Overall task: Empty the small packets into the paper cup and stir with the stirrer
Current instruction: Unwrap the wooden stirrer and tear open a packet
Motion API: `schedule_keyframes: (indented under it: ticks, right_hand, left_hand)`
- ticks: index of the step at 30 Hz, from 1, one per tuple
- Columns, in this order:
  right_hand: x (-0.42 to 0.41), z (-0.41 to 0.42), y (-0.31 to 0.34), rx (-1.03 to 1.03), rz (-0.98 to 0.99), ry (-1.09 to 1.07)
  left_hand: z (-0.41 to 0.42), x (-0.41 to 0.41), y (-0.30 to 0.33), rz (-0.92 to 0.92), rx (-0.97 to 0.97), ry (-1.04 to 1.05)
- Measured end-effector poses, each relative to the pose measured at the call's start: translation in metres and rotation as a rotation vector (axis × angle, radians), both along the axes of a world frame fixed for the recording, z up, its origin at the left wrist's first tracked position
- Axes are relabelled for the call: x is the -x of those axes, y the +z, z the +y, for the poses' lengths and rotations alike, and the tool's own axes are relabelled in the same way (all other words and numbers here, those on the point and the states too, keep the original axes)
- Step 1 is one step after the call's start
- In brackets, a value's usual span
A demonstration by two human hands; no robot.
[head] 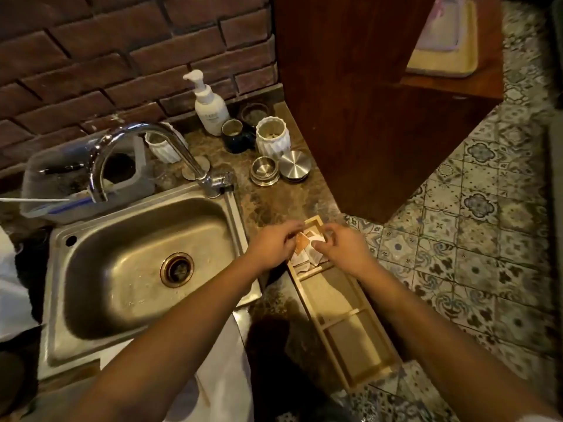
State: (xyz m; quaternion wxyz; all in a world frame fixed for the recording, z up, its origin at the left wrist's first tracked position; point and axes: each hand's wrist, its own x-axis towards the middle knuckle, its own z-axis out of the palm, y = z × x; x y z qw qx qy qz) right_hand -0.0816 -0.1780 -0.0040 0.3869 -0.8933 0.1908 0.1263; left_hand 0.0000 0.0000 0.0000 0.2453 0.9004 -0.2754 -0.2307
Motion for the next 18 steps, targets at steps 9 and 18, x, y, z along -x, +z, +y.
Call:
schedule_keyframes:
  ticks: [9,18]
  right_hand:
    - [-0.008,0.016,-0.014,0.102,0.093,0.017]
    - [-0.013,0.026,-0.013,0.116,0.047,-0.033]
  left_hand:
    - [-0.017,-0.014,-0.006,-0.048,-0.27,-0.221]
    - [-0.008,-0.024,-0.007,-0.079,-0.254,-0.214]
